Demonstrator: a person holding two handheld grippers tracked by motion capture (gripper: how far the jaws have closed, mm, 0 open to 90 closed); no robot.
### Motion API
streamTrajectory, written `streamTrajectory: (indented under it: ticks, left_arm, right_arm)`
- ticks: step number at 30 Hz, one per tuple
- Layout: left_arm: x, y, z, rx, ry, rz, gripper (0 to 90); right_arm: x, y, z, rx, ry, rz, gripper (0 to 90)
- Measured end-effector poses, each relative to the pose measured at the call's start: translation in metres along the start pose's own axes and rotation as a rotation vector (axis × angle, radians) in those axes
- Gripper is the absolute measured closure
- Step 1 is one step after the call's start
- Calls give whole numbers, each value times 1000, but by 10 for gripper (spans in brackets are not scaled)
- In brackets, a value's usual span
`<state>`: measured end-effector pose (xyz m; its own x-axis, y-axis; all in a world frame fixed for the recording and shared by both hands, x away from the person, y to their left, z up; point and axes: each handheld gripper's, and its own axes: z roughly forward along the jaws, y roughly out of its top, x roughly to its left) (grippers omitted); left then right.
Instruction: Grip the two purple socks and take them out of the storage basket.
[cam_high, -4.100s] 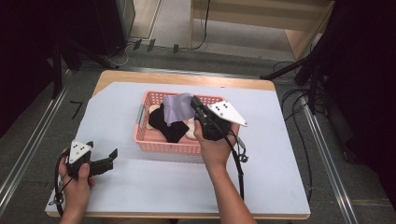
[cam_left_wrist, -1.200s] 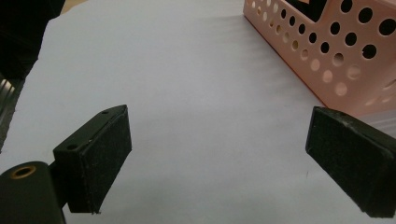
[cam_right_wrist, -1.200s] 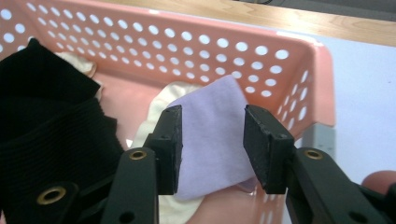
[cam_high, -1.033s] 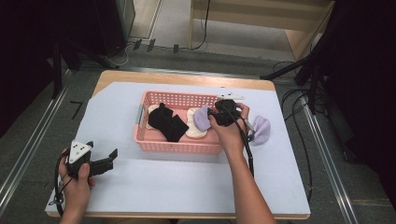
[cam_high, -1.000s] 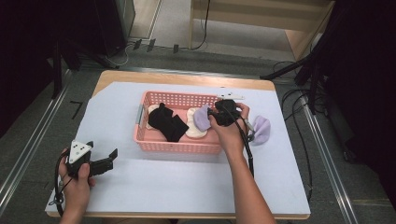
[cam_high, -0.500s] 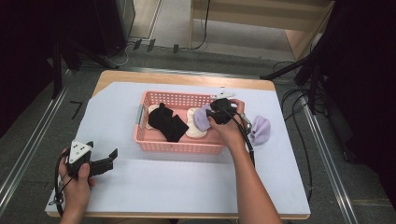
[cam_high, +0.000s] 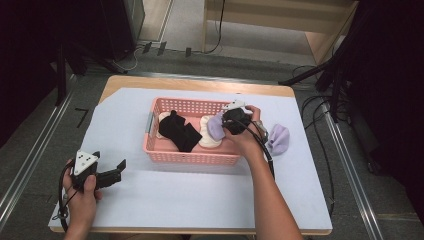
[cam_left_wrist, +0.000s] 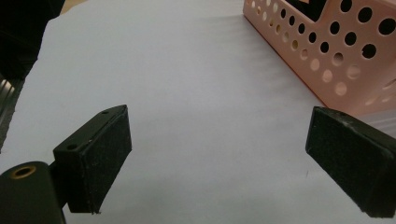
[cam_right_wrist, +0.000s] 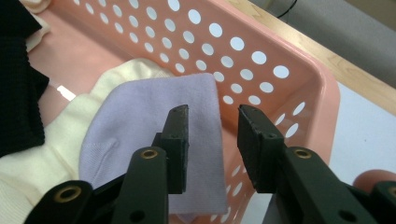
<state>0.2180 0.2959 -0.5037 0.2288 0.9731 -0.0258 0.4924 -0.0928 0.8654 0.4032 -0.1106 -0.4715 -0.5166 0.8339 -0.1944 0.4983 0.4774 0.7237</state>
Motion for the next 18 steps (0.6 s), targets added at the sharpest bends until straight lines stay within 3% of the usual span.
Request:
streamTrajectory:
  ticks: [2, 3, 4, 5, 8, 16, 17, 18]
  left_arm:
    - [0, 0, 0, 2, -2, -1, 77]
    - [0, 0, 0, 2, 1, 0, 77]
    - [0, 0, 0, 3, -1, 1, 77]
    - [0, 0, 0, 3, 0, 2, 77]
    - [0, 0, 0, 2, -1, 1, 77]
    - [0, 0, 0, 4, -6, -1, 77]
    - [0, 0, 0, 5, -6, 0, 77]
    - [0, 0, 0, 6, -6, 0, 77]
  right_arm:
    - [0, -1, 0, -2, -5, -30, 695]
    - [1, -3, 1, -5, -19, -80, 716]
    - [1, -3, 1, -5, -19, -80, 716]
    - [3, -4, 2, 0, -38, -125, 747]
    - [3, -5, 2, 0, -46, -137, 766]
    - [1, -4, 1, -25, -79, -85, 843]
    - [2, -4, 0, -25, -76, -70, 831]
    - [2, -1, -4, -33, -30, 0, 730]
